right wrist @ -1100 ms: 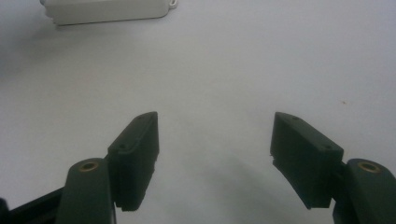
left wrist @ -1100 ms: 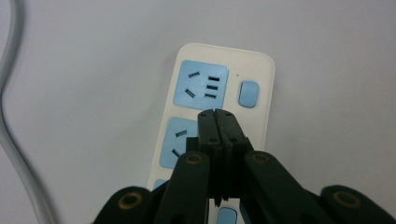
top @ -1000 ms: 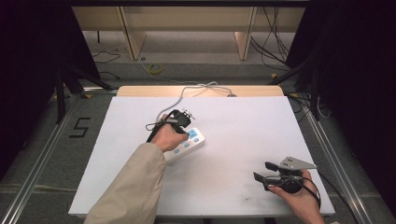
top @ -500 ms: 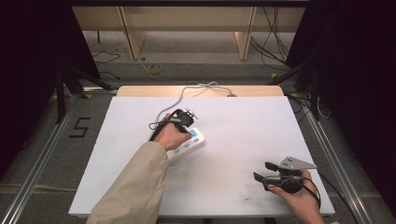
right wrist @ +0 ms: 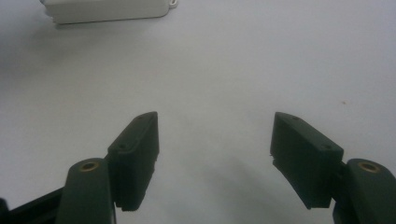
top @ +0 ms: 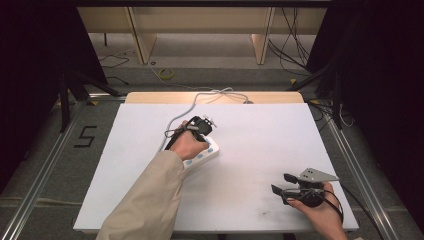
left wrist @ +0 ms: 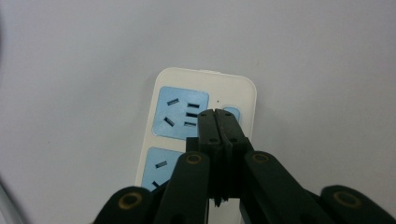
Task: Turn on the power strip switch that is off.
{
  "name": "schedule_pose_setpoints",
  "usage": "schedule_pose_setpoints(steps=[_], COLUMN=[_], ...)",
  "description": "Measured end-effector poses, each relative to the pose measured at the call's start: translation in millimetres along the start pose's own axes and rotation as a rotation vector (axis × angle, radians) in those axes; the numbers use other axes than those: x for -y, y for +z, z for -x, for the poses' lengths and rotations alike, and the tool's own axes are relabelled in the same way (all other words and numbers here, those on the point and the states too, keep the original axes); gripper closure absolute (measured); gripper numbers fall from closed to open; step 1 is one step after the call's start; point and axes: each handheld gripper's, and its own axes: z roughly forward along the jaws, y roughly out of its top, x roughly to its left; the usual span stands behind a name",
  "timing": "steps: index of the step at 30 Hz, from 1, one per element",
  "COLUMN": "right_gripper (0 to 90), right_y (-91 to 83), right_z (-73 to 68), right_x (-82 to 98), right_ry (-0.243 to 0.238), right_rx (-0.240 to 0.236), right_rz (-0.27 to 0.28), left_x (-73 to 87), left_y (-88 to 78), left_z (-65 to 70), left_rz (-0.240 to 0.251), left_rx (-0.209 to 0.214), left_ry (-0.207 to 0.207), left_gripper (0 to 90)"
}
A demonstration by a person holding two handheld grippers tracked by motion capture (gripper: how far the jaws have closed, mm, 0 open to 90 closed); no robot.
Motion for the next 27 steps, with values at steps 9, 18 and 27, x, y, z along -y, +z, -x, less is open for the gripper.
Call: schedule_pose_setpoints(steps=[9, 18, 27], right_gripper=[33.5, 33.5, 33.5], right_y=[-0.1, 0.0, -0.1], right_z=[0.1, 0.1, -0.2], right_x=[0.0, -0.1, -0.1], right_ry=[0.001, -0.001, -0.003], right_rx=[0.001, 0.001, 0.001], right_rz=[0.0, -0.001, -0.003], left_x=[-4.1, -10.2, -13.5], left_y=[-0.6, -0.6, 3.1], left_z=[0.3, 3.5, 6.7], left_rz=[-0.004, -0.005, -0.009], left_rx=[-0.002, -0.001, 0.006], left_ry=[0.011, 0.022, 0.023], left_gripper=[89.8, 89.8, 89.7])
